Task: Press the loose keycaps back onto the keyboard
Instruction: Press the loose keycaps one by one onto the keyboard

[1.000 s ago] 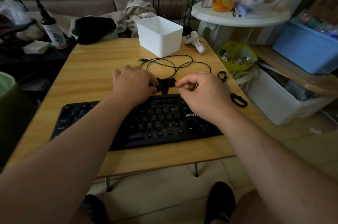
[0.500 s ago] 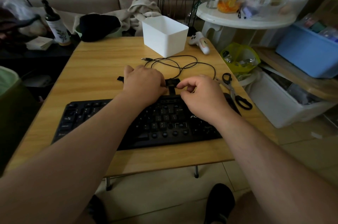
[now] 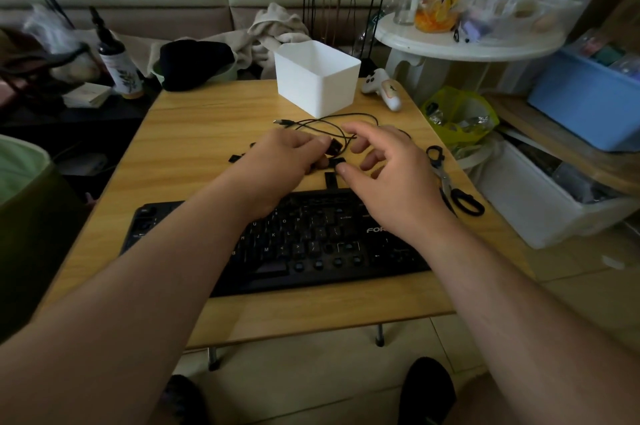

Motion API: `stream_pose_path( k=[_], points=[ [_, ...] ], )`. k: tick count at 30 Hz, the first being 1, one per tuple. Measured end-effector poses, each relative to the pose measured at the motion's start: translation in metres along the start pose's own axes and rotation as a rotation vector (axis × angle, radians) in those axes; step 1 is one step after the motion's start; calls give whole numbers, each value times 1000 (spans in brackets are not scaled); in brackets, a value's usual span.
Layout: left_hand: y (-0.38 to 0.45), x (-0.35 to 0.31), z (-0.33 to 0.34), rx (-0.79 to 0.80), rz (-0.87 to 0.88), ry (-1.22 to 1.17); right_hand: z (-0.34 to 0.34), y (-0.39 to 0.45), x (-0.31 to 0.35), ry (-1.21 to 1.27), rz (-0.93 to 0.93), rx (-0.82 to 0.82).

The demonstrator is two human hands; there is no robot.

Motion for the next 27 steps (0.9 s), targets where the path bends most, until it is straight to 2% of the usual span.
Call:
stream_pose_path(
  k=[3,10,19,24,27],
  points=[
    [-7,-2,7,94,-67,-209,-1,1,4,42,-41,-67],
    [-18,2,8,161,-74,-293,-7,-6,14,27,-147,-83],
    [-38,-2,5,137,40,-145,-13,-11,17,-1,-166,-67],
    [-45,-9,-18,60,165,156,-11,-8,28,-13,-180,-31],
    [-47,-15,-29,5,194,190,-8,-1,37,-64,-228,11]
  ],
)
Point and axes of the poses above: each hand's wrist, its own y-axis towards the middle knuckle, its own z-axis out of the palm, x = y × z, the point moved 1 cm from there along y, towards the middle knuckle, and after that the axes turned 4 degrees about -x, right-handed, at the moved point
